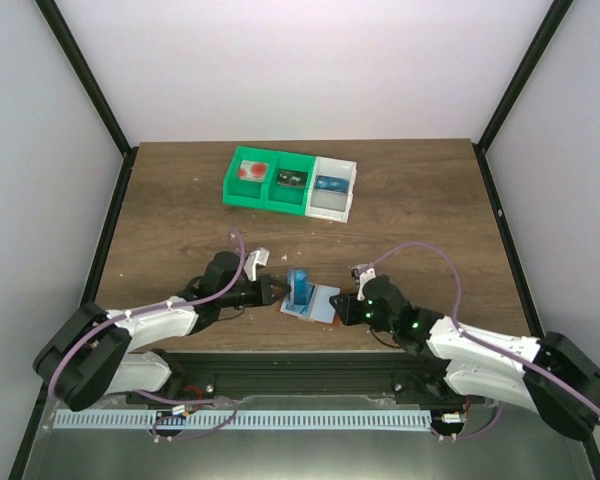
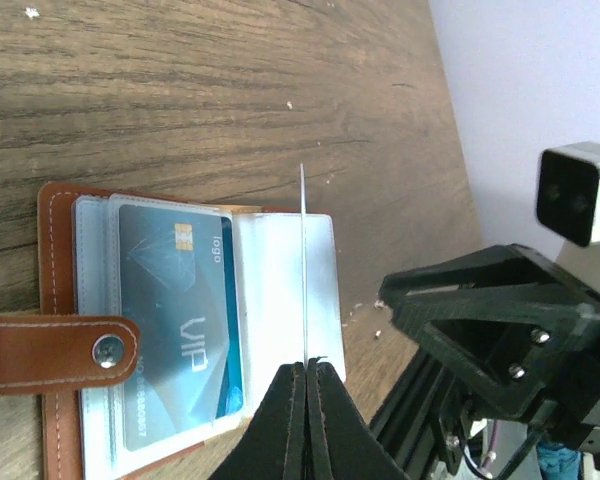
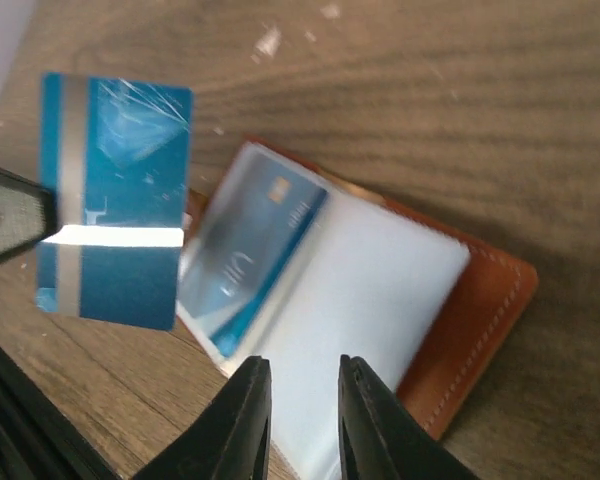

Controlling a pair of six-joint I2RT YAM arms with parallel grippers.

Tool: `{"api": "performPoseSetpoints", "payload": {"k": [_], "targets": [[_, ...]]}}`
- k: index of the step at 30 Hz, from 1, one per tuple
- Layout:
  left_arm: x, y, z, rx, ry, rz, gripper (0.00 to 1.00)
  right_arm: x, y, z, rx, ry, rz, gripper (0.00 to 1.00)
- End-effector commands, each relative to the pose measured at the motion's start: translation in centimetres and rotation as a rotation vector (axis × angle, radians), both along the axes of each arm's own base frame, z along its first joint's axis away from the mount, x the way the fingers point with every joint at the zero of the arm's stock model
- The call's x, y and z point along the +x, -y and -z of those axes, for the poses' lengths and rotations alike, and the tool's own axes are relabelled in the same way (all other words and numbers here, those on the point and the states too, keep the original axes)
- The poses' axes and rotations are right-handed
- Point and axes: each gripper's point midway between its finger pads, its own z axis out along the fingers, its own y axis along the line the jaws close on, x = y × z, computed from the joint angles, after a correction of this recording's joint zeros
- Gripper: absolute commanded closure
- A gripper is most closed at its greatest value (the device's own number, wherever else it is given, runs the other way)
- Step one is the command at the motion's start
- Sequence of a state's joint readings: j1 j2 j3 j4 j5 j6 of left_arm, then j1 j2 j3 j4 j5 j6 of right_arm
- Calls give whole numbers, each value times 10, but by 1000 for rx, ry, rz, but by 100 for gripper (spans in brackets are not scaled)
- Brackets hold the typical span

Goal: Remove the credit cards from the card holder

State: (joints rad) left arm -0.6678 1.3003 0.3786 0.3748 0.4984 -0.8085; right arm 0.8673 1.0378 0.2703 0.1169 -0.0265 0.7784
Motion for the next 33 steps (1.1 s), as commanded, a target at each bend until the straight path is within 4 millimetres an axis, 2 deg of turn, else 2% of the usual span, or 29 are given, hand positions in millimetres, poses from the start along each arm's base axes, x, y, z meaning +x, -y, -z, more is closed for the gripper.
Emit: {"api": "performPoseSetpoints", "payload": {"k": [1, 3, 6, 9, 12, 15, 20, 25, 30, 33], "targets": [[-9, -5, -12, -58, -14, 17, 100, 16, -9, -64, 28, 322, -82, 78], [-9, -5, -21, -82, -9, 23, 100, 11, -12, -86, 58, 469, -152, 76], [-10, -6, -31, -107, -23, 41, 100, -6, -17, -110, 81, 675, -293, 74], [-12, -9, -37, -138, -60, 56, 100, -13, -20, -127, 52, 828, -367, 73], [-13, -11, -50, -182, -61, 50, 100, -14, -26, -135, 4, 915, -421, 71], [-13, -12, -63, -211, -53, 50, 100, -16, -35, -139, -23, 963, -484, 62], [-13, -10, -72, -220, -65, 65, 100, -33, -49, -135, -62, 1091, -639, 47], [-18, -5, -78, -284, -152, 76, 100, -24, -52, -122, -252, 1216, -621, 47], [-21, -3, -79, -312, -182, 93, 100, -24, -60, -128, -313, 1316, -619, 47], [-24, -2, -77, -311, -200, 106, 100, -27, -66, -124, -329, 1339, -659, 45]]}}
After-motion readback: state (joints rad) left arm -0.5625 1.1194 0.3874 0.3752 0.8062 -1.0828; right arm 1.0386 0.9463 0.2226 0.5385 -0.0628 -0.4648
